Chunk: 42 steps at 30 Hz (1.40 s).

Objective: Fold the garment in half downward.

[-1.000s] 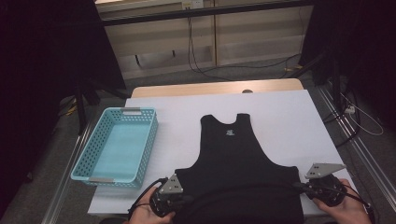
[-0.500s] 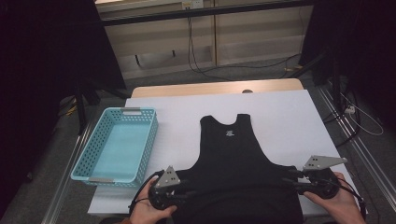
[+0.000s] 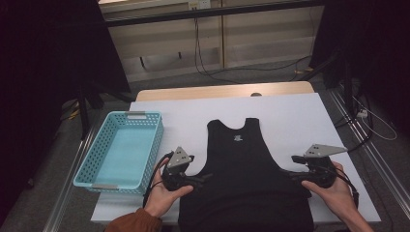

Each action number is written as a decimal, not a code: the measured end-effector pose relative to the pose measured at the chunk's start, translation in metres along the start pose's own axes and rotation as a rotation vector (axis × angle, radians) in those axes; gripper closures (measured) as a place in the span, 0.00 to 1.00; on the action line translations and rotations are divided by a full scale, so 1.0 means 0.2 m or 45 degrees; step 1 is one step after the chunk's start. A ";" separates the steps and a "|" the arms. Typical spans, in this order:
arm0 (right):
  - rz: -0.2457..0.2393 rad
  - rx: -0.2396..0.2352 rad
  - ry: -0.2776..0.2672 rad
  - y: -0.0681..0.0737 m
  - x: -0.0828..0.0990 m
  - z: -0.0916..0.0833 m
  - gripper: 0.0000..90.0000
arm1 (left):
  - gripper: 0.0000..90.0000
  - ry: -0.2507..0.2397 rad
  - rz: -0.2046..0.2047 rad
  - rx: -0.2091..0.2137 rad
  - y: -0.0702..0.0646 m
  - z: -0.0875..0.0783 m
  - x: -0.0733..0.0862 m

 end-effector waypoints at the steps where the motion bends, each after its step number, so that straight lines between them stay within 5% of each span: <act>1: -0.008 -0.002 -0.002 0.00 -0.02 0.01 0.33 | 0.11 -0.009 -0.004 0.012 0.01 0.02 -0.01; 11: 0.001 -0.045 0.010 -0.02 -0.16 0.14 0.33 | 0.12 -0.041 -0.029 -0.059 0.16 0.12 -0.08; 12: 0.007 -0.046 0.008 -0.02 -0.18 0.15 0.32 | 0.13 -0.040 -0.059 -0.055 0.17 0.14 -0.08; 18: -0.018 -0.068 -0.016 -0.06 -0.29 0.22 0.32 | 0.14 -0.005 -0.046 -0.089 0.26 0.21 -0.13; 24: -0.023 -0.032 -0.025 -0.12 -0.39 0.32 0.32 | 0.11 -0.020 -0.094 -0.110 0.36 0.27 -0.18; 28: -0.030 -0.012 -0.022 -0.16 -0.44 0.40 0.41 | 0.14 -0.019 -0.113 -0.134 0.41 0.34 -0.20; 30: -0.036 -0.010 -0.022 -0.19 -0.47 0.44 0.45 | 0.14 0.006 -0.082 -0.150 0.44 0.39 -0.21; 37: -0.009 0.037 -0.001 -0.30 -0.56 0.59 0.60 | 0.20 0.032 -0.126 -0.173 0.56 0.46 -0.22; 42: 0.005 0.062 0.036 -0.35 -0.60 0.69 0.61 | 0.26 0.070 -0.153 -0.193 0.63 0.52 -0.18</act>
Point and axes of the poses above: each handheld gripper's, and its own axes: z roughly forward along the jaws, x roughly out of its underside, y roughly to its left, the point moved 7 cm from there along z, roughly forward along the jaws, and after that the axes turned 9 degrees about z, right-handed, at the moved point
